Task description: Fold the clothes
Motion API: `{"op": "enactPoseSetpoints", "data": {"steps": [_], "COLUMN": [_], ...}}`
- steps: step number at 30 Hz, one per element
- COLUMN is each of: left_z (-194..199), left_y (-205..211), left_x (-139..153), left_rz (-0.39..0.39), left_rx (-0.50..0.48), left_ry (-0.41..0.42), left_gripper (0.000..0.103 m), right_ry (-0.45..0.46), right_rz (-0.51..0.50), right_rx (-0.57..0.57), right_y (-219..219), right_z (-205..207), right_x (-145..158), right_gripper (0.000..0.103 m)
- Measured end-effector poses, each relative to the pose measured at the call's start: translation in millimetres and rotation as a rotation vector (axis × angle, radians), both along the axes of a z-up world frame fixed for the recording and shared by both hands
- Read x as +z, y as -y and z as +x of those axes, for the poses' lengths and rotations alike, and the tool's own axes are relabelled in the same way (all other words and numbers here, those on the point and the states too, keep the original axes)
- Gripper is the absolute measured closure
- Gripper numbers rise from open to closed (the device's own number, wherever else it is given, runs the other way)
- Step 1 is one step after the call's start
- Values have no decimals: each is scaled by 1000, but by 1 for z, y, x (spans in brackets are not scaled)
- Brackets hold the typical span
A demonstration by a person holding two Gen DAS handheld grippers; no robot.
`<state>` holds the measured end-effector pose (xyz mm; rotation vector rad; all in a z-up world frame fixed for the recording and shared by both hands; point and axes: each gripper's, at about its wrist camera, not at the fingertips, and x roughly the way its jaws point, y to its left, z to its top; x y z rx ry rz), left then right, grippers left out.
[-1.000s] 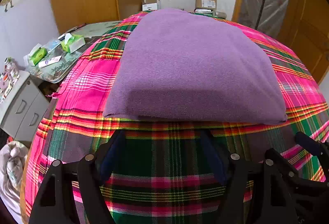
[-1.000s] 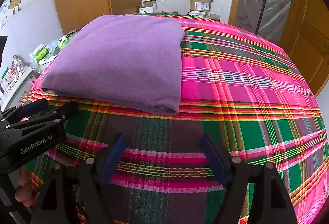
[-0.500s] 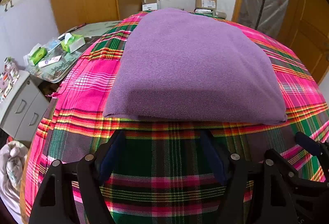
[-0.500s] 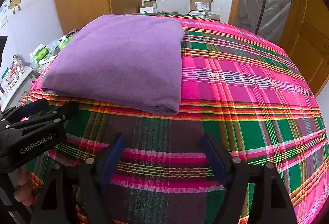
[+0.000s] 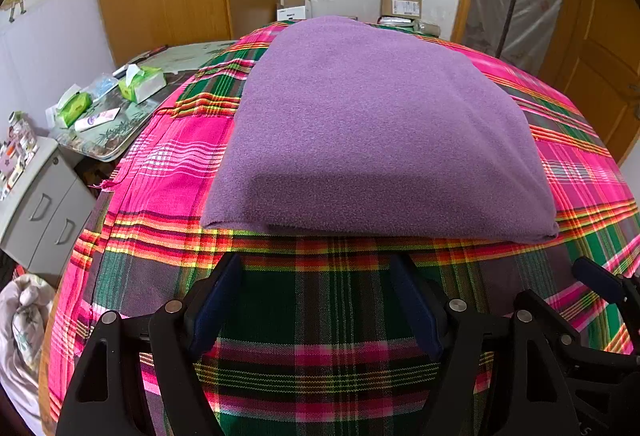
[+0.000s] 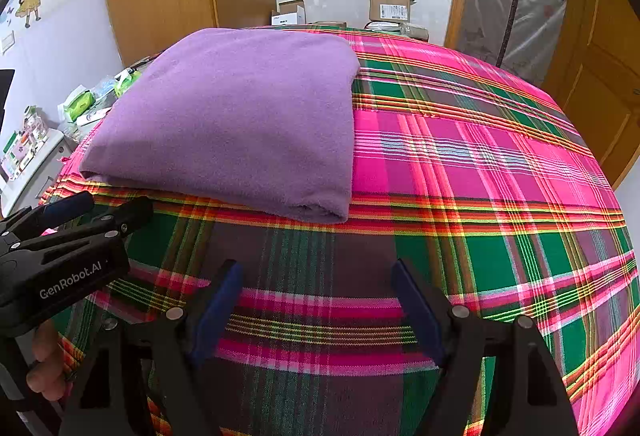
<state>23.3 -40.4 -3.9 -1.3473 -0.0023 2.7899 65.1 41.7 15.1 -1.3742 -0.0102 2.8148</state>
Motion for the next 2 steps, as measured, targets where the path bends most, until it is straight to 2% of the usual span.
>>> {"op": "enactPoseSetpoints", "data": {"steps": [2], "left_z": [0], "left_y": [0], "left_x": [0], "left_rz": [0], "left_rx": [0], "left_ry": [0], "left_gripper": [26], "right_ry": [0], "right_rz": [0], "right_rx": [0], "right_y": [0], "right_z": [0], "right_x": [0], "right_gripper": [26]}}
